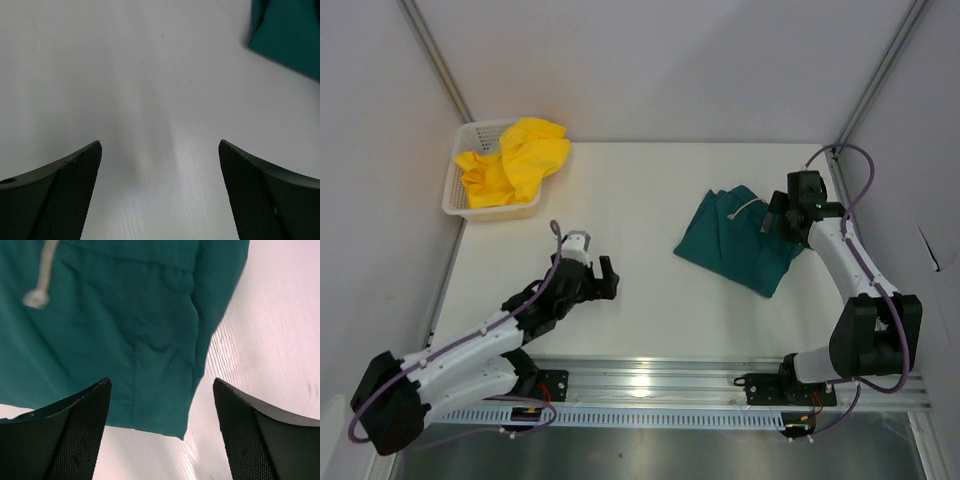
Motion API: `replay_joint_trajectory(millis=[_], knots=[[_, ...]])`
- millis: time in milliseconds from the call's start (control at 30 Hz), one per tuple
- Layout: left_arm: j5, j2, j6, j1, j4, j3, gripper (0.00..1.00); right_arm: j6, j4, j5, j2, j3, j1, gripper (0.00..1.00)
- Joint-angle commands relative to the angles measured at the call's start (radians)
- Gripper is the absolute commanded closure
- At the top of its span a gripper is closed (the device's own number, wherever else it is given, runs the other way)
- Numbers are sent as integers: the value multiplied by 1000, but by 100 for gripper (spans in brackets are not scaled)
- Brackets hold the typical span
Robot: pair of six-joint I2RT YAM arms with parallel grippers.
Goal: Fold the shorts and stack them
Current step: Fold the shorts
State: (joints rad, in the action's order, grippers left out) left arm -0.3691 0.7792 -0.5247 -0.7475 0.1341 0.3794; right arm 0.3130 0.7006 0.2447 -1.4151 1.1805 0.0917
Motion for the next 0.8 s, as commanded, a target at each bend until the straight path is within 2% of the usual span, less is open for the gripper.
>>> replay_joint_trajectory(millis=[0,67,100,167,300,533,567,633,667,700,733,767], knots=[[171,193,35,7,-148,163,1,27,-56,-126,-18,-97,-69,17],[263,346,55,7,-186,271,1,49,-102,-159,-16,-136,-83,28],[291,397,61,7,-206,298,1,57,-116,-177,-15,-172,-110,41],[337,538,84,7,-215,408,1,70,-154,-188,-7,-206,-119,41],[420,716,123,7,-261,550,1,100,-217,-222,-4,-281,-135,48],[507,951,149,7,-292,711,1,100,-305,-291,-77,-337,-162,47],[513,971,149,7,-294,733,1,98,-309,-292,-87,-338,-164,51],[533,1029,149,7,-286,771,1,94,-322,-294,-110,-340,-167,67],[538,1045,147,7,-278,795,1,92,-322,-292,-120,-343,-170,77],[541,1060,147,7,-278,805,1,93,-332,-291,-119,-349,-173,93],[547,1071,147,7,-284,820,1,98,-338,-291,-114,-358,-179,100],[550,1091,146,7,-289,823,2,103,-345,-286,-93,-367,-181,100]])
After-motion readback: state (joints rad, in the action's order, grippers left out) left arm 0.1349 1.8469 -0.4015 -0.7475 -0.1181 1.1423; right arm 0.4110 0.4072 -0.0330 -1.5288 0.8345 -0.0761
